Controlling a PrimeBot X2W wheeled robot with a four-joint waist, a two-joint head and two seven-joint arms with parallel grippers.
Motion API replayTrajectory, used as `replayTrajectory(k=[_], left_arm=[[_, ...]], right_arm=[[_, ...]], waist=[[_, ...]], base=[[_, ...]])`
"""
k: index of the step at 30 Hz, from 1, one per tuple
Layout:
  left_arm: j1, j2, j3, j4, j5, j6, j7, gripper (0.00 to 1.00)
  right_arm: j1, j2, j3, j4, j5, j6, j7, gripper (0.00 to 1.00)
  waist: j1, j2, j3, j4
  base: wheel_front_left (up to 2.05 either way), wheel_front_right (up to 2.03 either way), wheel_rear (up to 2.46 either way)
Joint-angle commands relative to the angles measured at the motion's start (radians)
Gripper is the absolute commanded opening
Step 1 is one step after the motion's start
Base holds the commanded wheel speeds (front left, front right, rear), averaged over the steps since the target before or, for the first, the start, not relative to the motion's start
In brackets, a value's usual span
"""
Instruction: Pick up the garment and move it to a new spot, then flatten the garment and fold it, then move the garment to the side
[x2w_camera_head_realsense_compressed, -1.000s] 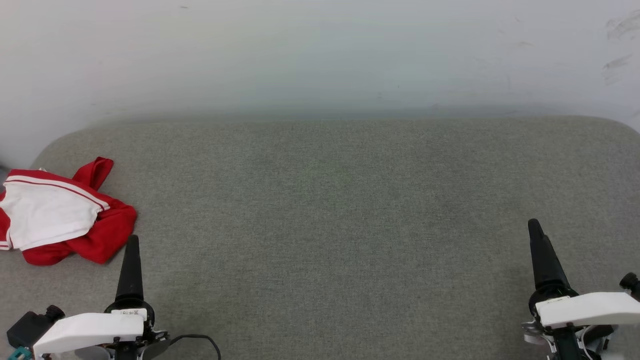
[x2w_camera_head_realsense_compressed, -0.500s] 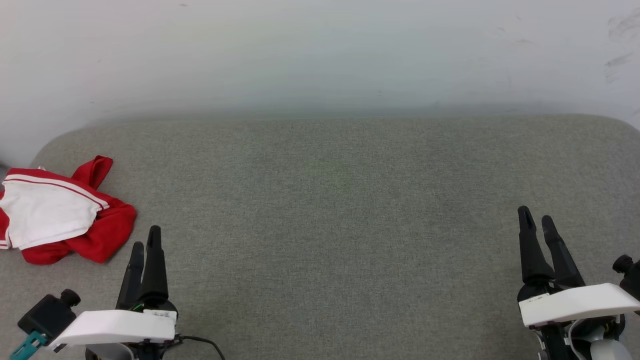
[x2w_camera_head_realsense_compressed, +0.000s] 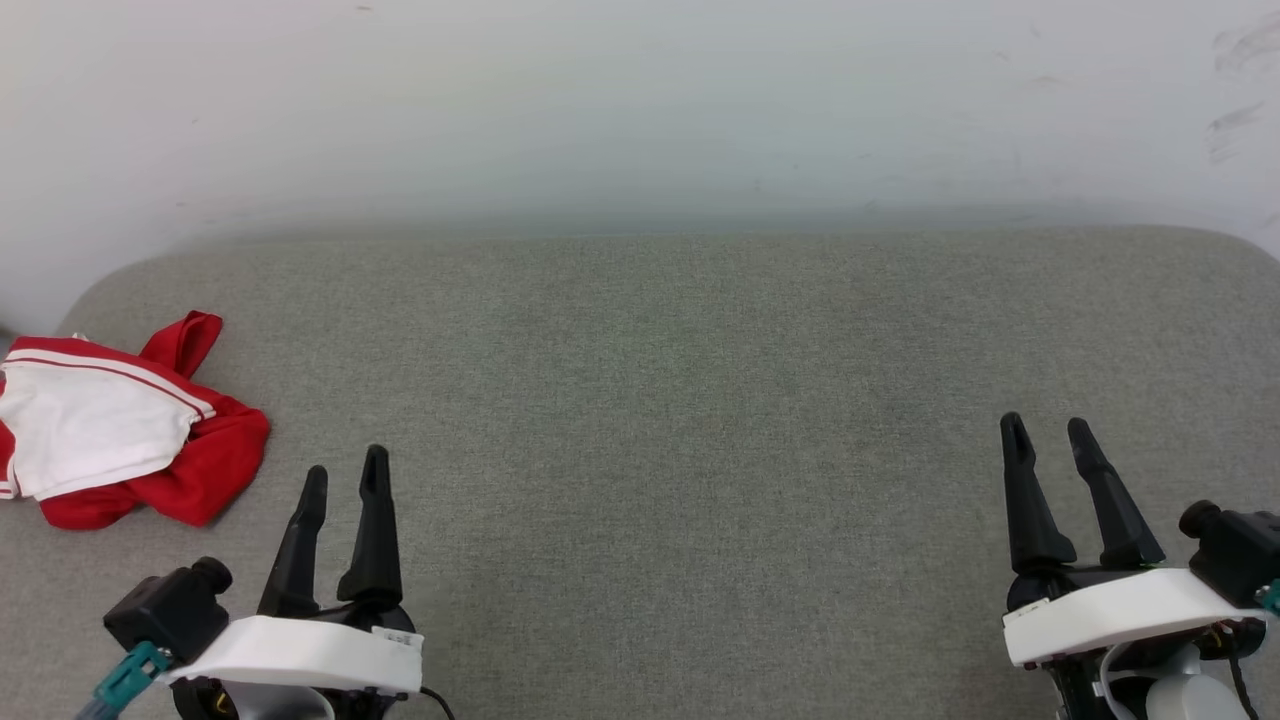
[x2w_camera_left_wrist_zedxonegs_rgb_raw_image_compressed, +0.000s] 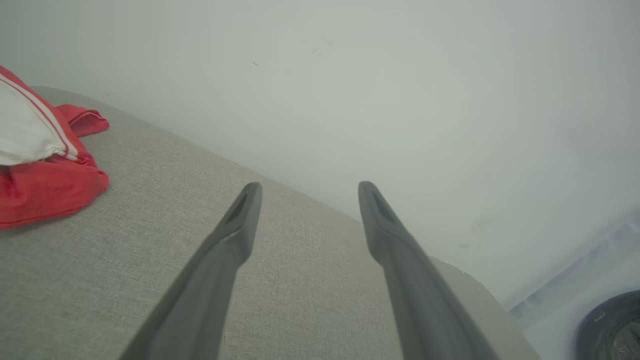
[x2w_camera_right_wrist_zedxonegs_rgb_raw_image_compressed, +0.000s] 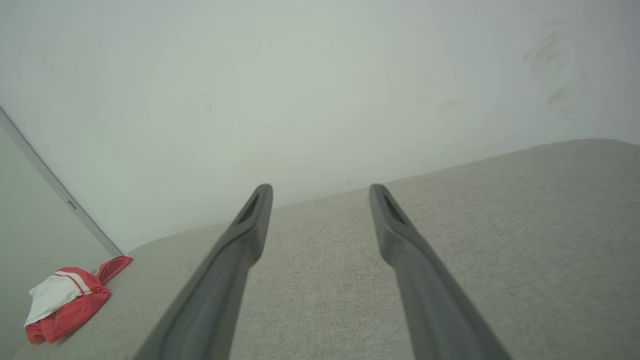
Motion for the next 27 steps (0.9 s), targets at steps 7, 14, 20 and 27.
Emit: replayTrajectory(k=[7,14,20,27], left_arm=[[0.011,0.003,-0.042,-0.02,0.145,0.035,-0.024,1.0],[0.019,0.003,-0.08,-0.023,0.255,0.059,-0.04,1.0],[0.029,0.003,-0.102,-0.014,0.328,0.076,-0.056,1.0],[0.034,0.003,-0.12,-0.004,0.398,0.075,-0.07,1.0]], right_arm=[[0.007,0.0,0.014,-0.008,-0.125,0.0,-0.026,1.0],[0.009,0.0,0.022,-0.005,-0.214,0.0,-0.042,1.0],[0.01,0.0,0.027,-0.006,-0.291,0.0,-0.056,1.0],[0.014,0.0,0.03,-0.012,-0.357,0.0,-0.071,1.0]], waist=[[0.0,0.0,-0.001,0.0],[0.0,0.0,0.0,-0.001],[0.0,0.0,0.0,-0.002],[0.0,0.0,-0.001,-0.003]], base=[[0.0,0.0,0.0],[0.0,0.0,0.0],[0.0,0.0,0.0],[0.0,0.0,0.0]])
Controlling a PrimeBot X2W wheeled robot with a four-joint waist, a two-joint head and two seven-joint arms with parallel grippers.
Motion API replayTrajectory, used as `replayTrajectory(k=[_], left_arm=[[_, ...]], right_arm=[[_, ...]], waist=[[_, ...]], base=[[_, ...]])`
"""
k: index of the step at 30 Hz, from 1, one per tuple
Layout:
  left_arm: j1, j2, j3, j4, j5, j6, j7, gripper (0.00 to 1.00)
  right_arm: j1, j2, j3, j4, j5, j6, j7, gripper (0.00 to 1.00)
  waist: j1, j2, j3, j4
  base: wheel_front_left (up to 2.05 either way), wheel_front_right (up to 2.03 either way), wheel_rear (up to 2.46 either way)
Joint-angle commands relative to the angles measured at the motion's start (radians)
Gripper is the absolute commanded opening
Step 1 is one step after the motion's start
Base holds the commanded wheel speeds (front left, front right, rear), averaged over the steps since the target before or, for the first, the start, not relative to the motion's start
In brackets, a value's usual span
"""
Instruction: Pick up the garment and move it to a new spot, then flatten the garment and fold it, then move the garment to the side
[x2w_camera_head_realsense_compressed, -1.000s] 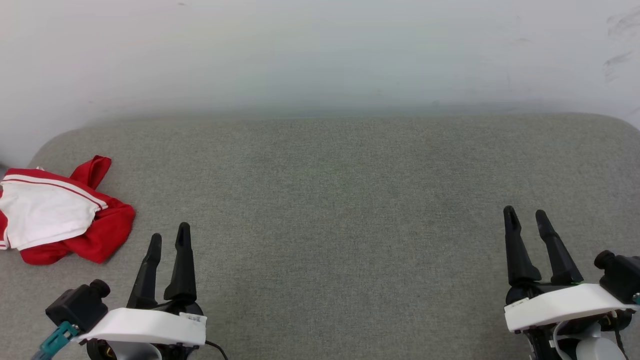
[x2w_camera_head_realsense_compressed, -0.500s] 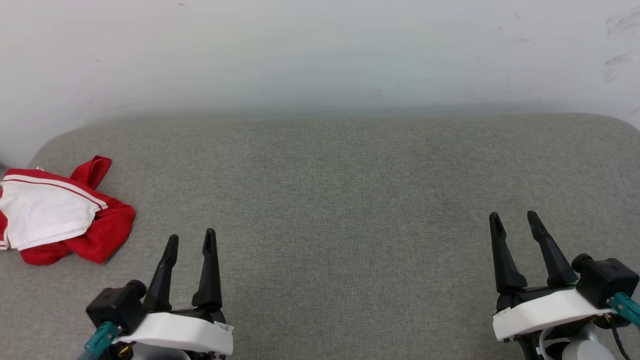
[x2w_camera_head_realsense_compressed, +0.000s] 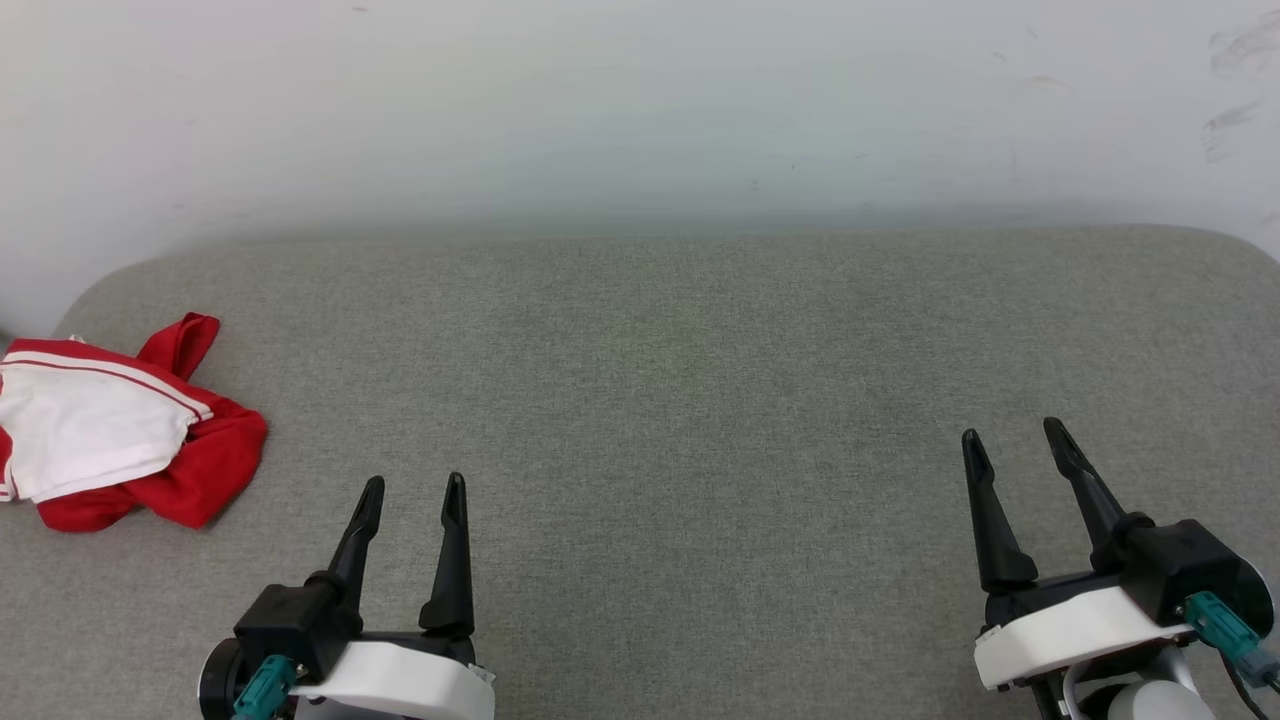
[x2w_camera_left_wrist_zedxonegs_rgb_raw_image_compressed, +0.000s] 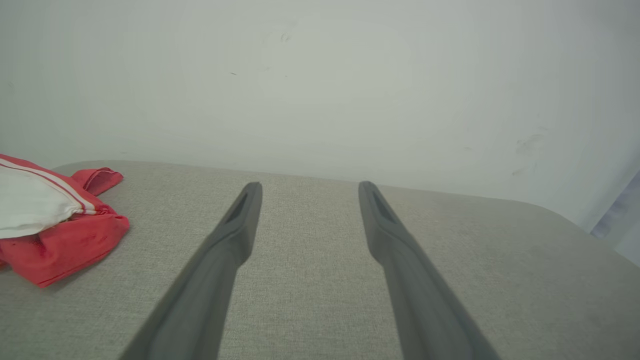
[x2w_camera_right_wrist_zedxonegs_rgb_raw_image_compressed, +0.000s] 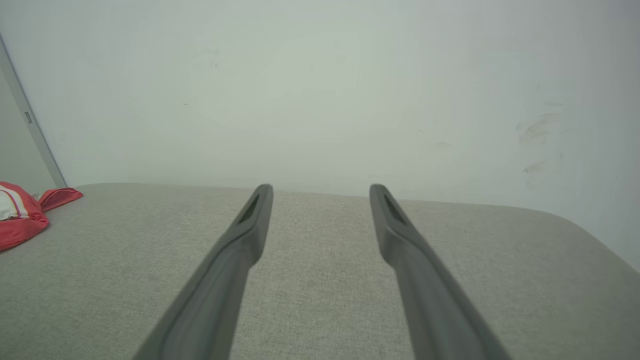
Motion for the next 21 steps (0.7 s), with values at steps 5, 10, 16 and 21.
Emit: replayTrajectory(k=[5,10,16,21], left_arm=[[0.01,0.002,-0.005,0.004,0.043,-0.007,-0.018,1.0],[0.018,0.002,-0.003,0.006,0.053,-0.013,-0.03,1.0],[0.026,0.002,0.012,0.0,0.045,-0.024,-0.04,1.0],[0.032,0.002,0.023,0.002,0.042,-0.028,-0.049,1.0]], right_arm=[[0.006,0.0,0.004,-0.019,-0.038,0.0,-0.017,1.0],[0.01,0.0,0.008,-0.026,-0.041,0.0,-0.029,1.0],[0.013,0.0,-0.009,-0.006,0.067,0.0,-0.04,1.0],[0.01,0.0,-0.007,0.011,0.097,0.0,-0.051,1.0]], waist=[[0.0,-0.0001,-0.002,0.0],[0.0,-0.0001,-0.002,-0.001],[0.0,-0.0001,-0.002,0.0],[0.0,-0.0001,-0.003,-0.002]], base=[[0.0,0.0,0.0],[0.0,0.0,0.0],[0.0,0.0,0.0],[0.0,0.0,0.0]])
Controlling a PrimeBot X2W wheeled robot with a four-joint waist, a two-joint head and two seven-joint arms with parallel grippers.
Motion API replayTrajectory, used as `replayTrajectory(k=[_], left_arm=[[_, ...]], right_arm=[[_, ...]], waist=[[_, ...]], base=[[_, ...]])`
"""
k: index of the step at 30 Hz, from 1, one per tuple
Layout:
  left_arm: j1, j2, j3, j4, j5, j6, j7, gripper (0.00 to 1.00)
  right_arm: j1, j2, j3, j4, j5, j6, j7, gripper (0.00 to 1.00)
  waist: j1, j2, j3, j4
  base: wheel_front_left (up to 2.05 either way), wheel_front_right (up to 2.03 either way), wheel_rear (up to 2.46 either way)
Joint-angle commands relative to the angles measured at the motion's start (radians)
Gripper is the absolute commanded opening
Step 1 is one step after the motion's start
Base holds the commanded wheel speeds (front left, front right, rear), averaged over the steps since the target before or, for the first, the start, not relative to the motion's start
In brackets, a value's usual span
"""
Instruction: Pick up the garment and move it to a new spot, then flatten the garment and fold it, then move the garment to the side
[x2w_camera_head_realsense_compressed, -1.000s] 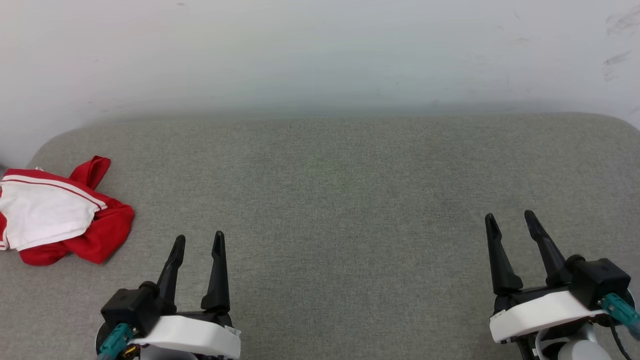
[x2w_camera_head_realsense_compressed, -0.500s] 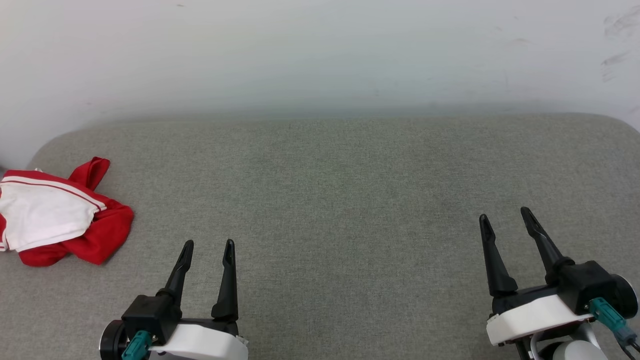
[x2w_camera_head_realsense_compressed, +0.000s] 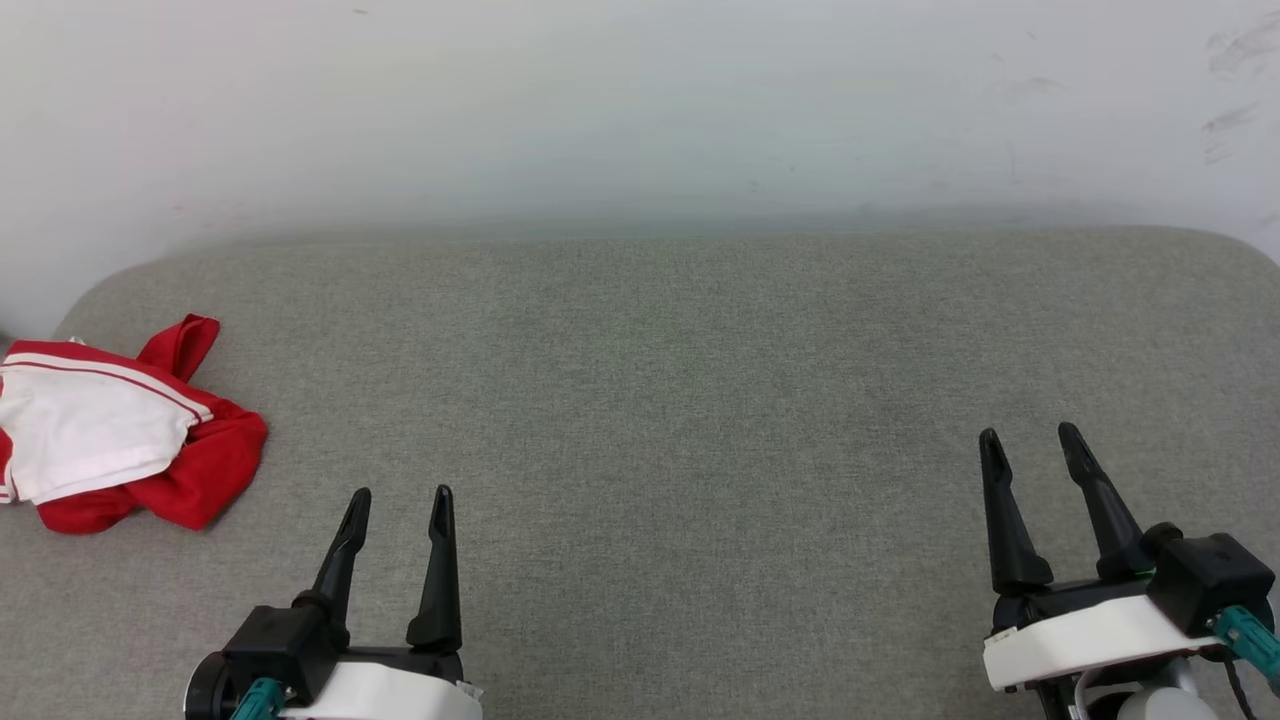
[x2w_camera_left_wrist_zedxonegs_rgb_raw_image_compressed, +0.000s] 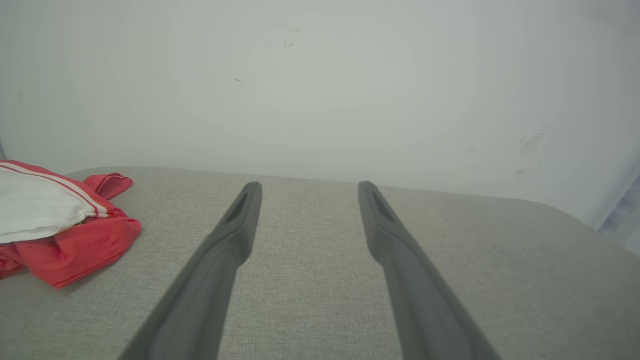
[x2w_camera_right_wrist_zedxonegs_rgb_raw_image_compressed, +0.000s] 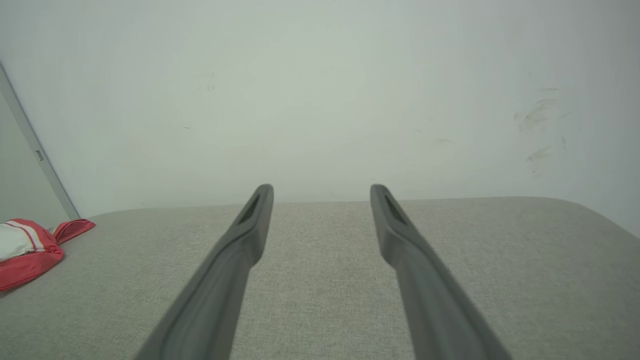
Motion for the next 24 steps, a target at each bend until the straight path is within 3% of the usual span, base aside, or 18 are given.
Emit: replayTrajectory(k=[1,6,13,24], left_arm=[[0.008,0.002,0.0,-0.001,0.02,-0.007,-0.009,1.0],[0.011,0.002,-0.011,0.007,0.074,-0.011,-0.017,1.0],[0.002,0.002,-0.009,0.013,0.067,-0.012,-0.018,1.0],[0.01,0.001,-0.004,0.016,0.088,-0.008,-0.016,1.0]], right_arm=[[0.002,0.001,0.001,0.004,-0.002,0.0,-0.01,1.0],[0.002,0.001,0.003,0.008,-0.015,0.0,-0.019,1.0],[0.011,0.001,0.007,0.006,-0.022,0.0,-0.018,1.0],[0.029,0.001,0.02,0.008,-0.029,0.0,-0.018,1.0]], waist=[[0.0,0.0,-0.001,-0.001],[0.0,0.0,-0.003,-0.004],[0.0,0.0,-0.004,0.005],[0.0,0.0,-0.015,0.095]], base=[[0.0,0.0,0.0],[0.0,0.0,0.0],[0.0,0.0,0.0],[0.0,0.0,0.0]])
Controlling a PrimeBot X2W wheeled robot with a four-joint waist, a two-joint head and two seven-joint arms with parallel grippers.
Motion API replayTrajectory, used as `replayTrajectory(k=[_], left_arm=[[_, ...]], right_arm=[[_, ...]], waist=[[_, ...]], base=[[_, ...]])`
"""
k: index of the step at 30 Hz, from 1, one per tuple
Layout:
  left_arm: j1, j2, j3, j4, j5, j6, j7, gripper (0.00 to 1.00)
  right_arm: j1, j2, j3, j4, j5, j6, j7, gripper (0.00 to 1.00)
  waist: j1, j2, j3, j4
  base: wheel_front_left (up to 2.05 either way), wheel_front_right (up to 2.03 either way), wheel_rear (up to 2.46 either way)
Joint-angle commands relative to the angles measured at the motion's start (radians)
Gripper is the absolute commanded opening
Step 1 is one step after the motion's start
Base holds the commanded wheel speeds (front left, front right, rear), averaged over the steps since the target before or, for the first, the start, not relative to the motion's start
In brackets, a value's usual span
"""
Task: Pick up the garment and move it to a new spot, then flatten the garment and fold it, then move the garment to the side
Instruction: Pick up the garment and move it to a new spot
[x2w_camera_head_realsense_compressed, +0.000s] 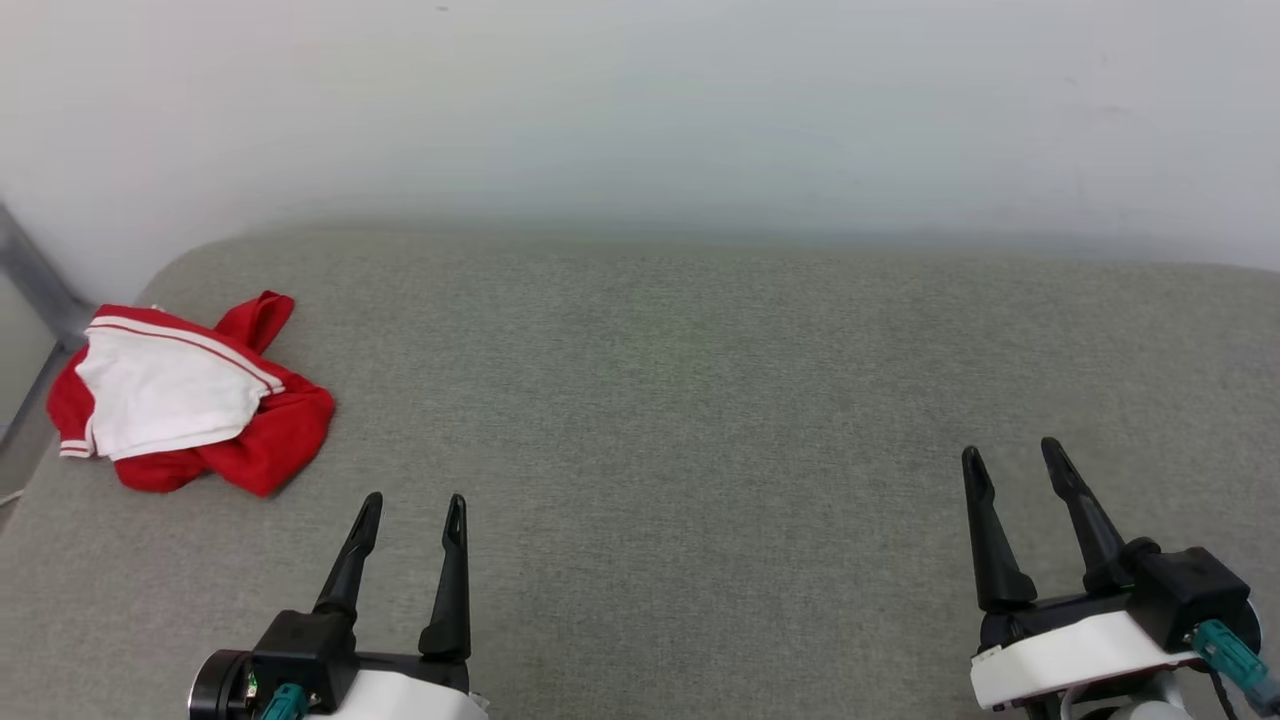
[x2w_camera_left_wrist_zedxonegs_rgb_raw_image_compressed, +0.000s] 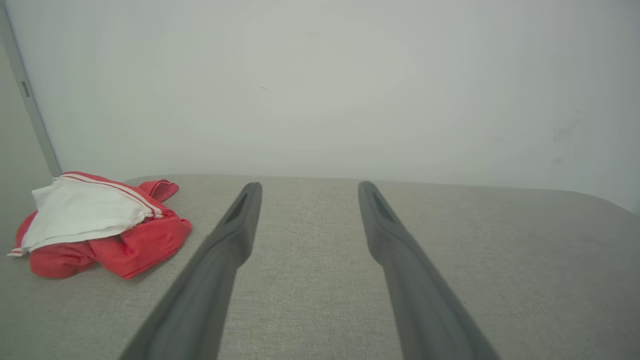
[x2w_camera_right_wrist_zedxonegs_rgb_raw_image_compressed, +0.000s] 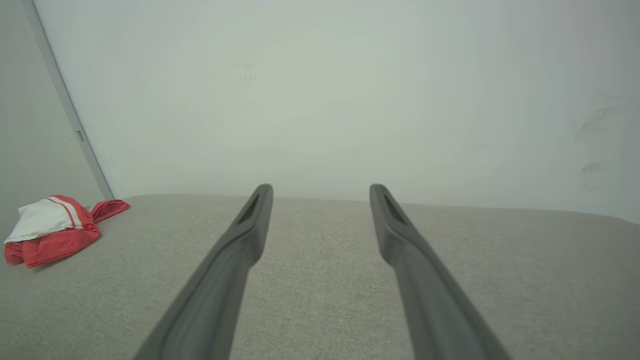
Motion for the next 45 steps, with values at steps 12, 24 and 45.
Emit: replayTrajectory(k=[12,24,45], left_arm=[[0.03,0.001,0.016,-0.003,0.019,0.003,-0.003,1.0],[0.05,0.001,0.028,-0.006,0.033,-0.013,-0.003,1.0],[0.052,0.001,0.038,-0.001,0.027,-0.016,-0.003,1.0]], right_arm=[[0.036,0.001,0.031,0.008,0.017,-0.001,-0.002,1.0],[0.044,0.001,0.066,0.012,0.028,-0.001,-0.002,1.0],[0.041,0.001,0.081,0.01,0.037,-0.001,-0.002,1.0]], waist=[[0.0,0.0,-0.021,0.191],[0.0,0.0,-0.033,0.333],[0.0,0.0,-0.023,0.407]], base=[[0.0,0.0,0.0],[0.0,0.0,0.0],[0.0,0.0,0.0]])
